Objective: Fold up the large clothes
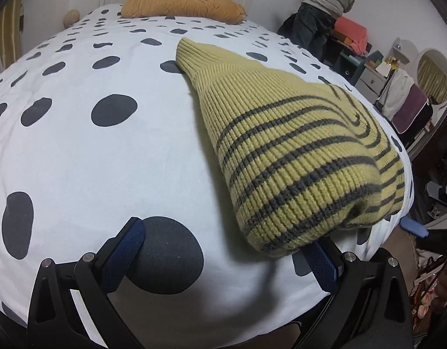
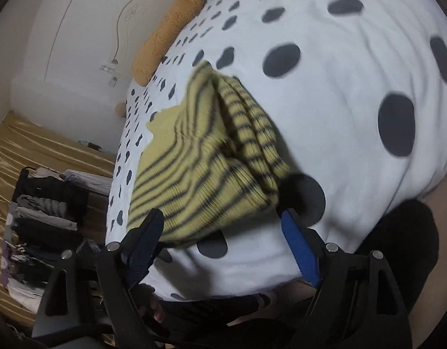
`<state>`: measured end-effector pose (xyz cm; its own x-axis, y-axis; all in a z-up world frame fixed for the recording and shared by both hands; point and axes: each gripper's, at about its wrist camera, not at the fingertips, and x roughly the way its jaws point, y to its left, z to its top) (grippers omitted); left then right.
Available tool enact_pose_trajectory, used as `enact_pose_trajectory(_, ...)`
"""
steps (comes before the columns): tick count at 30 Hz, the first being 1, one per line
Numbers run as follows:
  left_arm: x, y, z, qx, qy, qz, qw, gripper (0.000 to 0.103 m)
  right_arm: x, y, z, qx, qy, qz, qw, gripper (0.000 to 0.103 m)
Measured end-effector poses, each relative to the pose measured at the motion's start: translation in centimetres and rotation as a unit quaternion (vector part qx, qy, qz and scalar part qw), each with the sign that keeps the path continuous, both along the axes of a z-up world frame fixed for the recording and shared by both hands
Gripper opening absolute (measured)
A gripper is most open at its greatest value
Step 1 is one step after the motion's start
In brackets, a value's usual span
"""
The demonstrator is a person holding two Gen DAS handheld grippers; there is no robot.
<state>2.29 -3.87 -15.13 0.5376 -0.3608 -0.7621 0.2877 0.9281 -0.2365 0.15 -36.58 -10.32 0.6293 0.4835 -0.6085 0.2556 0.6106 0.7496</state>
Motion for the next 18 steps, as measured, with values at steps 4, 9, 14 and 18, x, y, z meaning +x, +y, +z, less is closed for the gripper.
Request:
enact_pose_trajectory(4, -0.1, 0.2, 0.4, 0.002, -0.012, 0.002, 0.9999, 0.102, 1.6, 0.7, -2.8, 0.084, -0.011, -0.002, 0.996, 0.077)
enact_pose_trajectory(9, -0.2, -0.4, 0.6, 0.028, -0.039, 0.002, 0.9989, 0.103, 4.2, 2.0, -0.1, 0.016, -0.078, 0.010, 0.997, 0.029)
enact_pose_trajectory(14, -0.4, -0.6, 0.3, 0.063, -0.051, 0.013, 0.9966, 0.103, 6.3, 2.3, 3.1, -0.084, -0.097, 0.013, 0.992, 0.020)
enact_pose_trajectory(18, -0.6, 0.1, -0.9, 0.062, -0.040, 0.025, 0.9970, 0.103, 6.4, 3.3, 0.0, -0.175, -0.047, 0.030, 0.983, 0.015)
